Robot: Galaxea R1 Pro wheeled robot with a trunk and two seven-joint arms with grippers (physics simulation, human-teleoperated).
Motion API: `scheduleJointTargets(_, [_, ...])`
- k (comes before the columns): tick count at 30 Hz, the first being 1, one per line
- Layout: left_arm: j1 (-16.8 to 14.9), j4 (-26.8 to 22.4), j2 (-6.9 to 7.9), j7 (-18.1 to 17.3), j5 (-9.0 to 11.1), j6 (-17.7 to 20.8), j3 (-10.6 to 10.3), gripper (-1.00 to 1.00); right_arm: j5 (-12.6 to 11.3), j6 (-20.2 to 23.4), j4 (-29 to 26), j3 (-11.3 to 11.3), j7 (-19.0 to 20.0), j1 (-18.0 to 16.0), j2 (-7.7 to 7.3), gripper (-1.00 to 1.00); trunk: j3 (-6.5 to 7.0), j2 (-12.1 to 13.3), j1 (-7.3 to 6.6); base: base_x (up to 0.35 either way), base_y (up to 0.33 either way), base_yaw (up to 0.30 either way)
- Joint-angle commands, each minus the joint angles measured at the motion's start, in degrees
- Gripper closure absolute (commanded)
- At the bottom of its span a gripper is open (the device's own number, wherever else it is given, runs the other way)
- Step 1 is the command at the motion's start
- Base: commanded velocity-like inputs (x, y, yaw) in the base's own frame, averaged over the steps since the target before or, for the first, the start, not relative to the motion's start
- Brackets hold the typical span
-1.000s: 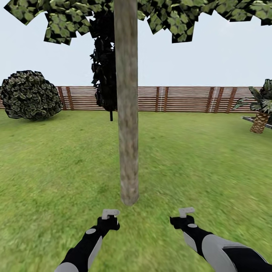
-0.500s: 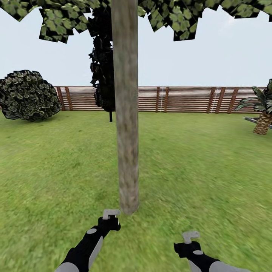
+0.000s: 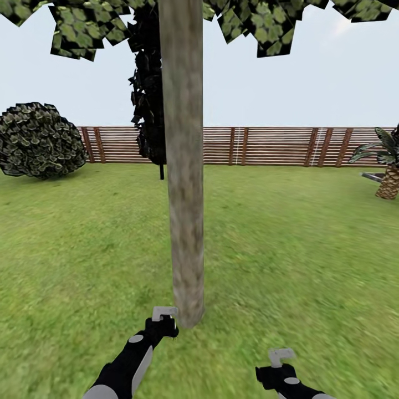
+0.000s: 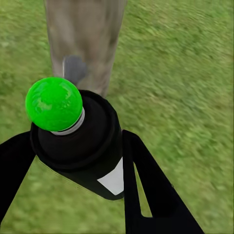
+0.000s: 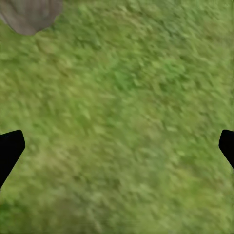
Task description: In the garden, pick up the pesticide atomizer on the floor and spray pesticide onto both trees until each tree trunk is fully covered.
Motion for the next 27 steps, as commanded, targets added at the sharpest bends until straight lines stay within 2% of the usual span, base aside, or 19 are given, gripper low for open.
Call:
scheduleJointTargets(1, [0.0, -0.1, -0.05, -0.3, -0.3, 0.3, 0.2, 1.0, 0.6, -0.4, 0.3, 0.1, -0.3, -0.1, 0.0, -1.0, -0.1, -0.1, 0.07, 0.325, 0.0, 0.0])
scheduleJointTargets(6, [0.0, -0.4, -0.05, -0.3, -0.2, 0.4, 0.1, 1.0, 0.6, -0.4, 0.2, 0.1, -0.3, -0.1, -0.06, -1.0, -0.1, -0.1, 0.07, 0.152, 0.0, 0.0])
scheduleJointTargets(8, [0.0, -0.8, -0.12, -0.3, -0.1, 1.2, 0.1, 1.0, 0.6, -0.4, 0.2, 0.1, -0.3, -0.1, -0.15, -1.0, -0.1, -0.1, 0.07, 0.04, 0.0, 0.0])
scheduleJointTargets(9, [0.0, -1.6, -0.32, -0.3, -0.1, 2.9, 0.0, 1.0, 0.6, -0.4, 0.2, 0.1, -0.3, -0.1, -0.19, -1.0, -0.1, -0.1, 0.07, 0.023, 0.0, 0.0])
scheduleJointTargets(11, [0.0, -4.7, -0.57, -0.2, -0.1, 8.1, 0.0, 1.0, 0.6, -0.4, 0.2, 0.1, -0.3, -0.1, -0.22, -1.0, -0.1, -0.1, 0.07, 0.013, 0.0, 0.0])
scheduleJointTargets(13, [0.0, -10.6, -0.75, -0.1, -0.1, 16.6, 0.0, 1.0, 0.6, -0.4, 0.2, 0.1, -0.3, -0.1, -0.24, -1.0, -0.1, -0.1, 0.07, 0.006, 0.0, 0.0])
scheduleJointTargets(14, [0.0, -12.1, -0.79, -0.1, -0.1, 18.4, 0.0, 1.0, 0.6, -0.4, 0.2, 0.1, -0.3, -0.1, -0.25, -1.0, -0.1, -0.1, 0.07, 0.004, 0.0, 0.0])
scheduleJointTargets(16, [-0.1, -18.2, -0.89, 0.0, -0.1, 23.1, 0.0, 1.0, 0.6, -0.4, 0.2, 0.2, -0.3, -0.1, -0.25, -1.0, -0.1, -0.1, 0.07, 0.002, 0.0, 0.0])
scheduleJointTargets(17, [-0.1, -19.5, -0.93, 0.1, -0.2, 23.9, 0.0, 1.0, 0.6, -0.4, 0.2, 0.2, -0.3, -0.1, -0.25, -1.0, -0.1, -0.1, 0.07, 0.001, 0.0, 0.0])
scheduleJointTargets(18, [-0.8, -22.2, -1.02, 0.1, -0.2, 27.0, 0.0, 1.0, 0.6, -0.4, 0.2, 0.2, -0.3, -0.1, -0.26, -1.0, -0.1, -0.1, 0.07, 0.0, 0.0, 0.0])
scheduleJointTargets(20, [-3.4, -23.9, -1.02, 0.1, -0.3, 31.7, 0.0, 1.0, 0.6, -0.4, 0.2, 0.2, -0.3, -0.1, -0.25, -1.0, -0.1, -0.1, 0.07, 0.0, 0.0, 0.0])
scheduleJointTargets(23, [-6.6, -24.6, -1.02, 0.0, -0.3, 34.5, 0.0, 1.0, 0.6, -0.3, 0.2, 0.2, -0.3, -0.1, -0.22, -1.0, -0.1, -0.1, 0.07, 0.0, 0.0, 0.0])
scheduleJointTargets(24, [-9.9, -24.7, -1.02, -0.1, -0.2, 36.9, 0.0, 1.0, 0.6, -0.3, 0.2, 0.2, -0.3, -0.1, -0.2, -1.0, -0.1, -0.1, 0.07, 0.0, 0.0, 0.0])
scheduleJointTargets(27, [-13.0, -25.9, -0.99, 0.0, 0.0, 44.5, 0.1, 1.0, 0.6, -0.4, 0.2, 0.2, -0.3, -0.1, -0.2, -1.0, -0.1, -0.1, 0.07, 0.0, 0.0, 0.0])
